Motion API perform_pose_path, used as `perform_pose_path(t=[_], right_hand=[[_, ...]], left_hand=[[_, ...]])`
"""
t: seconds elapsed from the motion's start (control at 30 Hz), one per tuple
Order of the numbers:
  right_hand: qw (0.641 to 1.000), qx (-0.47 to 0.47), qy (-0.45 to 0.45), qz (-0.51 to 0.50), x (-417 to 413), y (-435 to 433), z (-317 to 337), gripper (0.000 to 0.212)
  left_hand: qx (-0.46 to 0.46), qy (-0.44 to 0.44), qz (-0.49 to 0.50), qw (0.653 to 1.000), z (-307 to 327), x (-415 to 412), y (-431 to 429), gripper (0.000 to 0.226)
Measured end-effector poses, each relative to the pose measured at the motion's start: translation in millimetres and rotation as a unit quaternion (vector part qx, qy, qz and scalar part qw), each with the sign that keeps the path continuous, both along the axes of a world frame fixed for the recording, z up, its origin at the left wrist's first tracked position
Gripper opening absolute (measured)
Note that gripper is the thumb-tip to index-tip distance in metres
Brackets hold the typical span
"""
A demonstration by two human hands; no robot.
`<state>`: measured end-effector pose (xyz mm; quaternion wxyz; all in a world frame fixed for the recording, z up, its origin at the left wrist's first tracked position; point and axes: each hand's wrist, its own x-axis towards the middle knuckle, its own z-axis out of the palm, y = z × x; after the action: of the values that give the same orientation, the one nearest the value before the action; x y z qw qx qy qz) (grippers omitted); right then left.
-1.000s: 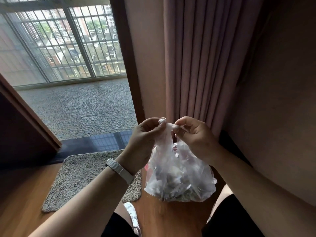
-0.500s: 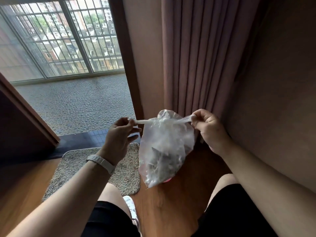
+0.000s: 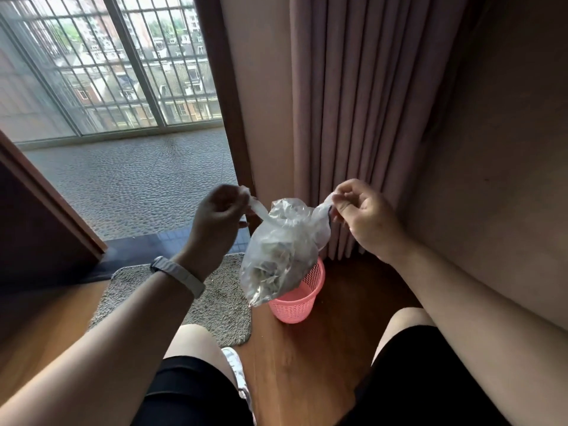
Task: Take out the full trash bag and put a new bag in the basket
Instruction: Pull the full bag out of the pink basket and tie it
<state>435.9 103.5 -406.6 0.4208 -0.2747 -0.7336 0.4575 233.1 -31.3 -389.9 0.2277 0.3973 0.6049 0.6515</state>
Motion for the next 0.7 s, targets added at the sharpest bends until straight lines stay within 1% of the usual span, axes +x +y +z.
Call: perform_pose_path(t=[0.07, 0.13, 0.2, 0.3, 0.4, 0.5, 0.57, 0.63, 0.7], right_hand=[[0.999, 0.03, -0.032, 0.033, -11.9, -4.2, 9.8, 0.013], [0.997, 0.028, -0.046, 0.061, -24.3, -7.2, 16.6, 0.01], [0.996, 0.02, -0.037, 0.081, -36.6, -8.3, 21.3, 0.009], [0.994, 0.008, -0.012, 0.105, -52.8, -6.5, 25.6, 0.014], [0.991, -0.017, 0.005, 0.129, -66.0, 4.0, 25.7, 0.013], [0.986, -0.052, 0.019, 0.155, -80.0, 20.6, 21.4, 0.013], [0.983, -0.072, 0.024, 0.164, -90.8, 35.6, 16.0, 0.012], [0.982, -0.079, 0.009, 0.172, -104.0, 54.4, 8.1, 0.004], [0.983, -0.068, -0.026, 0.17, -120.4, 75.8, -1.2, 0.015]], left_hand=[[0.008, 0.017, -0.016, 1.0, 6.8, 9.2, 10.0, 0.016], [0.009, 0.019, -0.033, 0.999, 11.1, 16.5, 19.3, 0.01], [0.004, 0.031, -0.043, 0.999, 12.4, 20.9, 27.2, 0.007], [0.004, 0.039, -0.055, 0.998, 14.2, 21.3, 35.9, 0.004], [0.003, 0.015, -0.074, 0.997, 13.1, 10.6, 43.9, 0.017], [-0.004, 0.022, -0.092, 0.995, 6.6, -3.9, 56.5, 0.01], [-0.012, 0.021, -0.085, 0.996, 2.2, -15.3, 70.8, 0.008], [-0.025, 0.02, -0.061, 0.998, -2.7, -30.2, 89.7, 0.008], [-0.043, 0.017, -0.042, 0.998, -10.4, -48.9, 111.5, 0.013]])
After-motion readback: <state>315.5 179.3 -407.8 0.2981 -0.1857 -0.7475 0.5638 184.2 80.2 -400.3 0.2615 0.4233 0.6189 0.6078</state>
